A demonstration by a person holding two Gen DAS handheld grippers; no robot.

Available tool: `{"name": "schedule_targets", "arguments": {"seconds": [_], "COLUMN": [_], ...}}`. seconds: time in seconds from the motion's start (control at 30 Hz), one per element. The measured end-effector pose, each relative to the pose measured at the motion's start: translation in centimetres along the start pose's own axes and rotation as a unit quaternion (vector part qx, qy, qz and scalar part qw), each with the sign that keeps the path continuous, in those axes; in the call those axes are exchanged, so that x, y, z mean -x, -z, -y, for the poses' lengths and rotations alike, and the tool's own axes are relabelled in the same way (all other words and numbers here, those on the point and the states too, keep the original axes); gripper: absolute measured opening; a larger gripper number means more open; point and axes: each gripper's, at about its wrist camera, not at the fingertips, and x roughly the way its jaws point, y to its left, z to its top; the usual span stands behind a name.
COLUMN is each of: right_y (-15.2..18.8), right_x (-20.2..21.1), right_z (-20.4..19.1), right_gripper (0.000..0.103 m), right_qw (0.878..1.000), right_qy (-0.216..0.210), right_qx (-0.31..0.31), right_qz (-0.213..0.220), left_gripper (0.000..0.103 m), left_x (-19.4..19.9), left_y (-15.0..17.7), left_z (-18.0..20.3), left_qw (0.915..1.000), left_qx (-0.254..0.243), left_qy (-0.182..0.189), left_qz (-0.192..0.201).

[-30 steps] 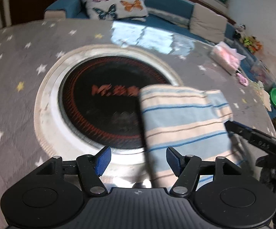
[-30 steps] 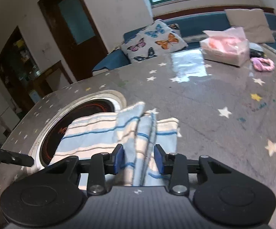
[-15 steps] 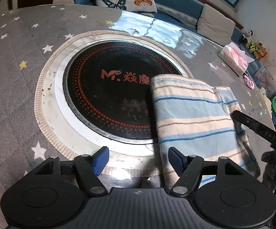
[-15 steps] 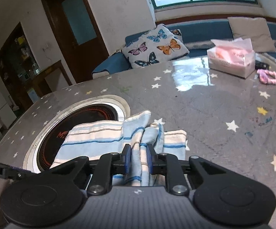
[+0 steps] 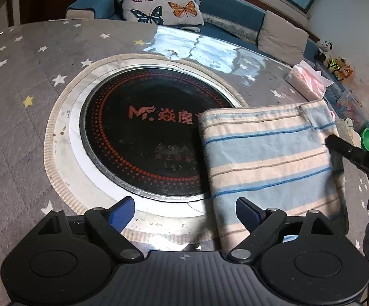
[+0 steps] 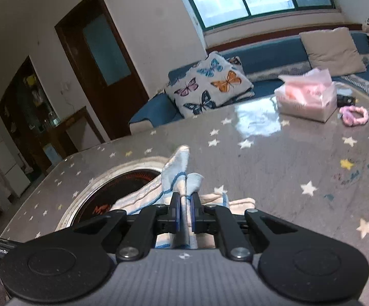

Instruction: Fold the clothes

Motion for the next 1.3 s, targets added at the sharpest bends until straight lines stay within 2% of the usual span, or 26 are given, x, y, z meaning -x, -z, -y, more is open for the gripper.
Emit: {"name": "schedule_targets", "arguments": {"seconds": [0.17, 0.27, 0.5, 0.6, 0.87, 0.97, 1.03, 1.17, 1.3], "right_y": [0.3, 0.6, -1.3, -1.6, 0.5, 0.9, 1.0, 0.2, -0.8], "right_x": [-0.8, -0.7, 2.3, 3.0, -0.7, -1.4, -1.3, 0.1, 0.1], "right_z": [2.2, 1.8, -1.4, -1.2, 4.7, 5.5, 5.7, 4.9, 3.3], "right_gripper": [0.007, 0.007, 0.007, 0.007, 0.008, 0.016, 0.017, 0.017, 0.017], "right_qw": [0.999, 0.999, 0.999, 0.998, 0.996, 0.994, 0.994, 0.995, 0.999], "right_qy": [0.019, 0.019, -0.018, -0.009, 0.055, 0.074, 0.085, 0.087, 0.053], "right_qx": [-0.039, -0.031, 0.006, 0.004, -0.073, -0.073, -0.068, -0.052, -0.009], "right_qz": [-0.009, -0.009, 0.050, 0.067, -0.004, -0.018, -0.018, 0.001, 0.007], "left_gripper": [0.089, 0.089, 0.090, 0.090, 0.090, 0.090, 0.090, 0.090, 0.089], "left_x": [-0.3, -0.5, -0.5, -0.5, -0.9, -0.6, -0.3, 0.0, -0.3], "left_y": [0.1, 0.1, 0.1, 0.1, 0.2, -0.2, -0.5, -1.6, -2.4], "left_z": [0.1, 0.2, 0.4, 0.4, 0.8, 1.4, 1.9, 3.2, 5.3], "left_qw": [1.0000, 0.9999, 0.9999, 0.9999, 0.9996, 0.9995, 0.9992, 0.9983, 0.9956], "left_qx": [-0.003, -0.006, -0.011, -0.010, -0.020, -0.030, -0.039, -0.055, -0.085], "left_qy": [-0.002, -0.005, -0.007, -0.008, -0.009, -0.007, -0.006, -0.005, -0.002], "left_qz": [-0.004, -0.007, -0.005, -0.007, -0.015, -0.010, -0.001, 0.018, 0.038]}}
